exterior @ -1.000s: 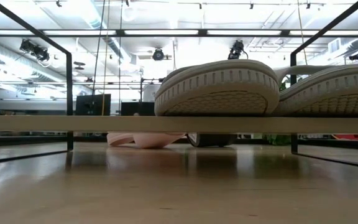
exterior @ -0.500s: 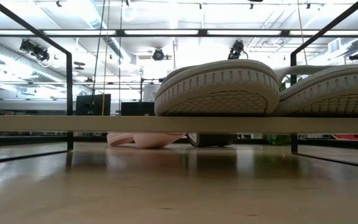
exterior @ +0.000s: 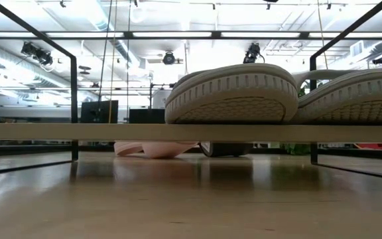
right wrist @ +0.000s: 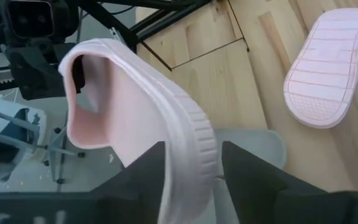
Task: Pick and place slides into the shelf
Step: Put the left pink slipper on the shelf
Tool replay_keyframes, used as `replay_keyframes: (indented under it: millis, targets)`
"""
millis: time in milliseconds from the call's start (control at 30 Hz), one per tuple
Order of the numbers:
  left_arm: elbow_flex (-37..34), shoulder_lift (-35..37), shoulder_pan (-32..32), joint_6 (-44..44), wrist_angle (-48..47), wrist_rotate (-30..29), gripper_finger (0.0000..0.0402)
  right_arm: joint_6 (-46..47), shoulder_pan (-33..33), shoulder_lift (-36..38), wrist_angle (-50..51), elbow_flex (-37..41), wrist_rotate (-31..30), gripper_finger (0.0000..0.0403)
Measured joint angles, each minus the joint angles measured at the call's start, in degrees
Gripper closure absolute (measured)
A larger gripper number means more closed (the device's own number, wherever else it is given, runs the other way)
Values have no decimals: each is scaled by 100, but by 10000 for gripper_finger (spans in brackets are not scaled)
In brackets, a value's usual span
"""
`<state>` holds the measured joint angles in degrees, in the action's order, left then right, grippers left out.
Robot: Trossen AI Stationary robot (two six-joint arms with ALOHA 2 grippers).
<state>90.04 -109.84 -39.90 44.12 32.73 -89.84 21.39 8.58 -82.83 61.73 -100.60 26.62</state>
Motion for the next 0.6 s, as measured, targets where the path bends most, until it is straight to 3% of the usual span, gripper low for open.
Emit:
replay_keyframes:
  millis: [200,333,600]
  targets:
    - [0,0,26,0,0,-11,391,-222,-11,0,-8,0,36,358]
    - [0,0,37,0,0,-11,383,-395,-11,0,-48,0,21,358]
    - [0,0,-63,-229,6,-16,323,-747,35,0,-119,0,-166,358]
